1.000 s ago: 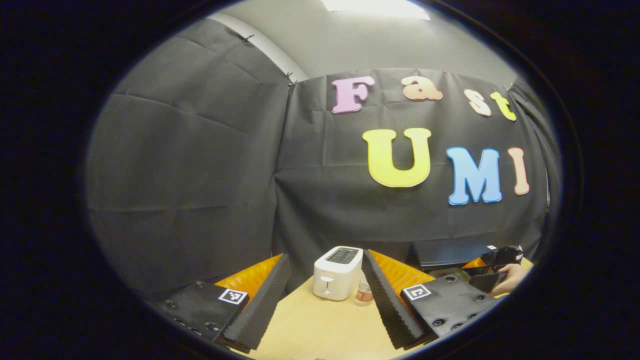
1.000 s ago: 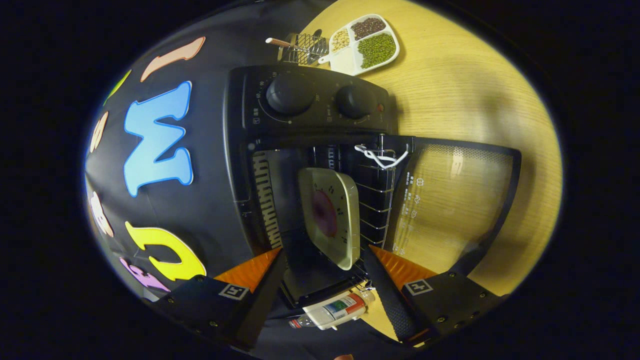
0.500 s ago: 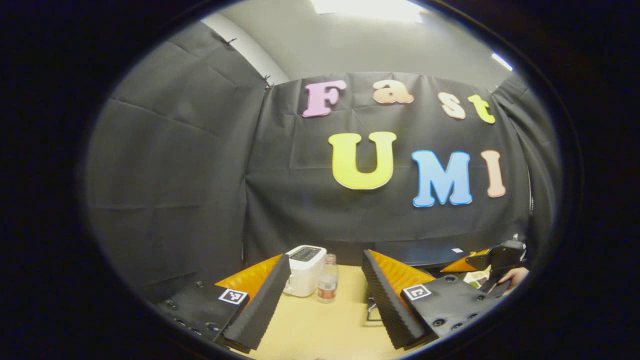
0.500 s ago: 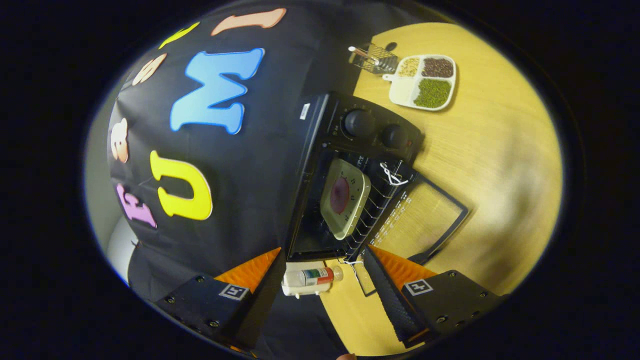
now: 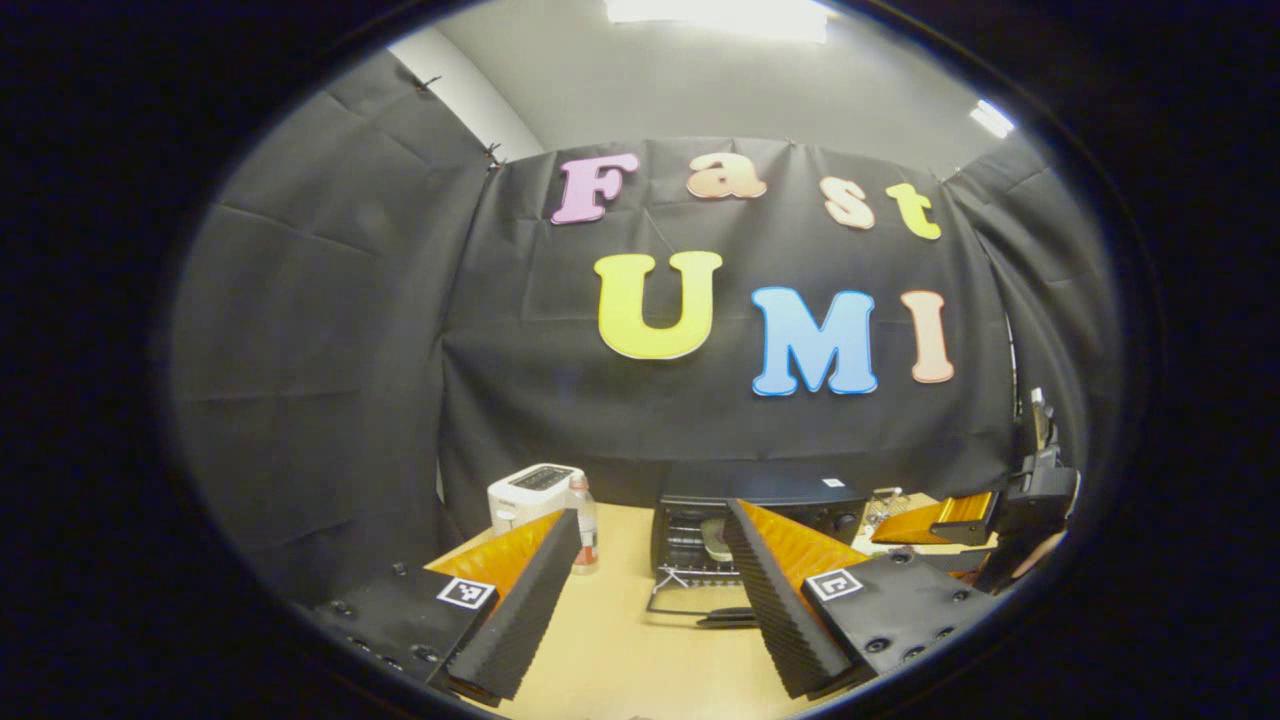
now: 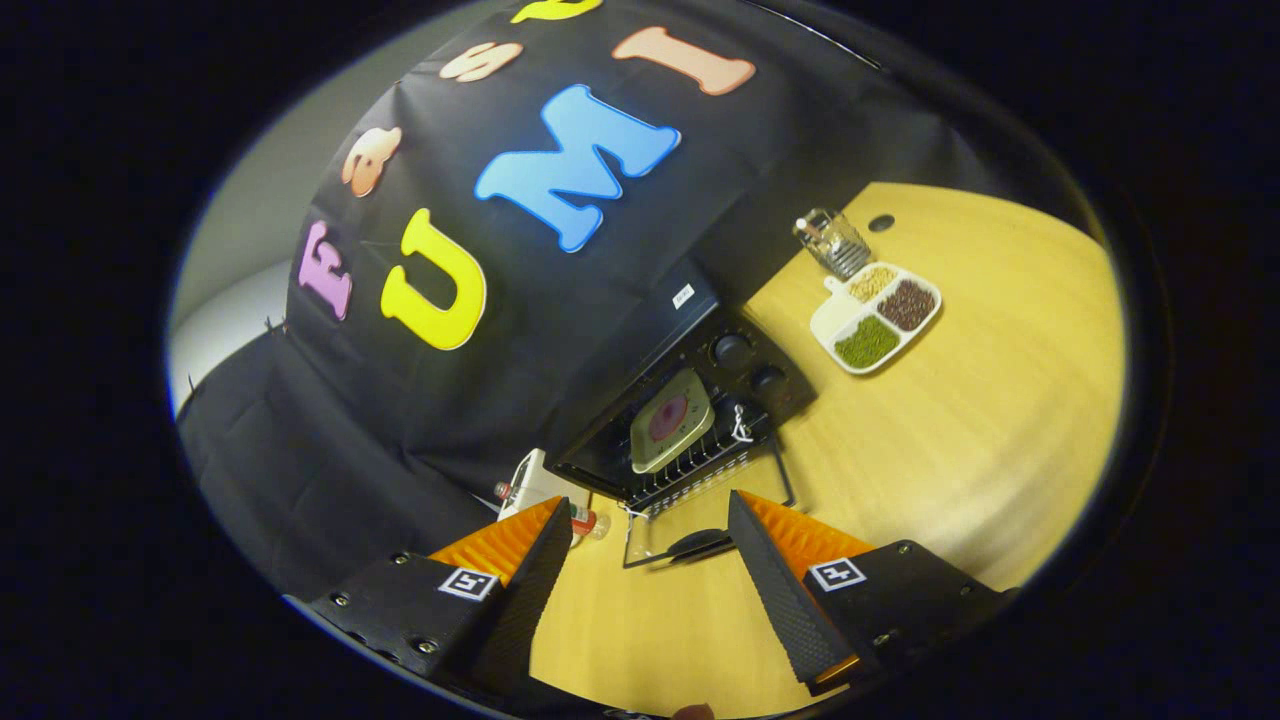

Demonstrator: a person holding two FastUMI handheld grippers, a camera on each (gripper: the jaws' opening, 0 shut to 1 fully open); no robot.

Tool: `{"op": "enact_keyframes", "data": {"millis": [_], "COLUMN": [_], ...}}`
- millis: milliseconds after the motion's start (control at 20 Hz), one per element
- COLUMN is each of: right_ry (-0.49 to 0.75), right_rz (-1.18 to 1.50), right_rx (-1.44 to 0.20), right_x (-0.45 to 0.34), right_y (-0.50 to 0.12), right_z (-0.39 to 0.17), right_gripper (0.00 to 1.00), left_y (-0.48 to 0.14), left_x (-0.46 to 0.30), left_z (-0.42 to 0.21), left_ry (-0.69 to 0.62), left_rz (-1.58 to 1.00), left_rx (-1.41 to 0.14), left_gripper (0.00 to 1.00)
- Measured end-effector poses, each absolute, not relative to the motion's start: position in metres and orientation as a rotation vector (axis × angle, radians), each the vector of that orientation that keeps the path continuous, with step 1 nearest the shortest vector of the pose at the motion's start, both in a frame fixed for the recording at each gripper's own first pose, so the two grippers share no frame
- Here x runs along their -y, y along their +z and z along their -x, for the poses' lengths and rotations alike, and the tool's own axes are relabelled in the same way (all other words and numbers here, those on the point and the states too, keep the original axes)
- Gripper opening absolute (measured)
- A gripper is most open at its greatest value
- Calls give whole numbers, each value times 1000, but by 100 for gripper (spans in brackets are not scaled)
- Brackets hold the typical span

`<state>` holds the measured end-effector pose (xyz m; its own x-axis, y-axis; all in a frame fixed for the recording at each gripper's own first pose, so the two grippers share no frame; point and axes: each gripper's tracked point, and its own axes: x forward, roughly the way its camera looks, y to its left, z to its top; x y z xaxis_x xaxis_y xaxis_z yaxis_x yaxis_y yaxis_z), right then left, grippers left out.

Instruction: Open the electric oven with the left hand, put the food in, and close the electric oven.

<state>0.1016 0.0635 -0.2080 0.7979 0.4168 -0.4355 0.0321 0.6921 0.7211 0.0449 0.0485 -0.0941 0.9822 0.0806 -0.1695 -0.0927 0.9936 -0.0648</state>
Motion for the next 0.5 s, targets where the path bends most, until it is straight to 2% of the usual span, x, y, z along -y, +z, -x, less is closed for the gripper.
{"op": "enact_keyframes", "data": {"millis": [50, 500], "right_ry": [232, 247], "right_rz": [-737, -273], "right_rx": [-603, -386], "right_x": [-50, 46], "right_y": [-204, -164], "right_z": [-92, -44], "right_gripper": [97, 98], "left_y": [-95, -144], "left_x": [-40, 29], "left_z": [-42, -31], "left_ry": [78, 9], "left_rz": [66, 2], "left_rx": [-168, -251], "left_gripper": [100, 100]}}
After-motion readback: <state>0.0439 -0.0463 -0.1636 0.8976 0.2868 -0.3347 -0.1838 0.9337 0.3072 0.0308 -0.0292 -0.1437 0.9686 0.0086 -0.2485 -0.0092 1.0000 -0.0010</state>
